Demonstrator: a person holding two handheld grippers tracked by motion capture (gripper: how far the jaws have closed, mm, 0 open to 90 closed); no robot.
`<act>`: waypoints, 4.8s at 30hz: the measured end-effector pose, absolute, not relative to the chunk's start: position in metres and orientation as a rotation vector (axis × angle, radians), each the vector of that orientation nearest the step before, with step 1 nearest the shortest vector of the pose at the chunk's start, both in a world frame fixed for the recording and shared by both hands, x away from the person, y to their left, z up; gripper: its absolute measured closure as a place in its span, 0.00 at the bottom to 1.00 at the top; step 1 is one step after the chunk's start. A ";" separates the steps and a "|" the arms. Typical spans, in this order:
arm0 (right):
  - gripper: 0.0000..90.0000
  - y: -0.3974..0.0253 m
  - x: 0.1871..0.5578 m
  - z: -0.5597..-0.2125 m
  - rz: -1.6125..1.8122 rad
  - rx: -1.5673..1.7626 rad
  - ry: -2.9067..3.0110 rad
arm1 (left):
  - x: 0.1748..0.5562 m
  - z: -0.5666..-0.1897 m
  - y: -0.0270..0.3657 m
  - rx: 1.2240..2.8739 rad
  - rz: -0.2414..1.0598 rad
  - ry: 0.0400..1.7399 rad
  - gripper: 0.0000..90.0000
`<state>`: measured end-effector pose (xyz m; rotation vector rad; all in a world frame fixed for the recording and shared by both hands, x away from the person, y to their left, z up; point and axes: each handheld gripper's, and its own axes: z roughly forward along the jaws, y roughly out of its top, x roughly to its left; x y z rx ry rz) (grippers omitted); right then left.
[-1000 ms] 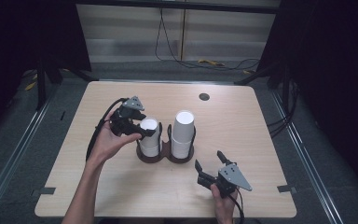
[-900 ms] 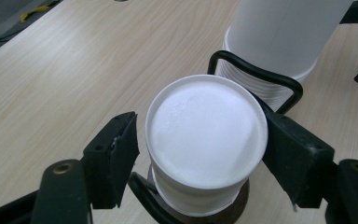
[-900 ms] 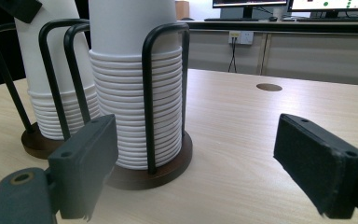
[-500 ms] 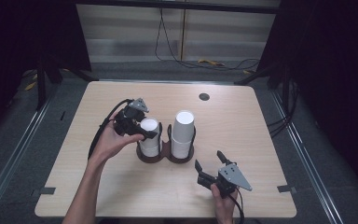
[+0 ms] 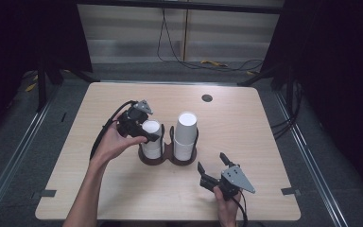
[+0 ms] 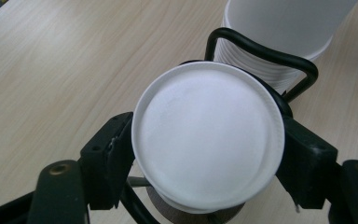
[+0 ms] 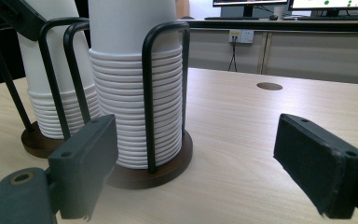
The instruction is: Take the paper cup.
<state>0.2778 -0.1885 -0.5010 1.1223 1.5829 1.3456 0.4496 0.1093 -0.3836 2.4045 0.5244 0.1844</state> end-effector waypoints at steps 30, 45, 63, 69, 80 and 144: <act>0.15 -0.188 0.278 -0.501 1.343 1.129 1.580 | 0.448 -0.377 0.115 2.363 0.145 0.533 0.37; 0.15 -0.188 0.278 -0.501 1.343 1.130 1.579 | 0.445 -0.367 0.122 2.320 0.149 0.528 0.38; 0.15 -0.188 0.278 -0.501 1.345 1.132 1.580 | 0.438 -0.348 0.129 2.281 0.187 0.530 0.38; 0.15 -0.188 0.278 -0.501 1.344 1.131 1.580 | 0.437 -0.343 0.132 2.261 0.191 0.536 0.38; 0.15 -0.188 0.278 -0.501 1.343 1.132 1.582 | 0.434 -0.334 0.136 2.235 0.203 0.528 0.38; 0.15 -0.189 0.279 -0.501 1.348 1.149 1.579 | 0.388 -0.330 0.164 1.962 0.235 0.514 0.39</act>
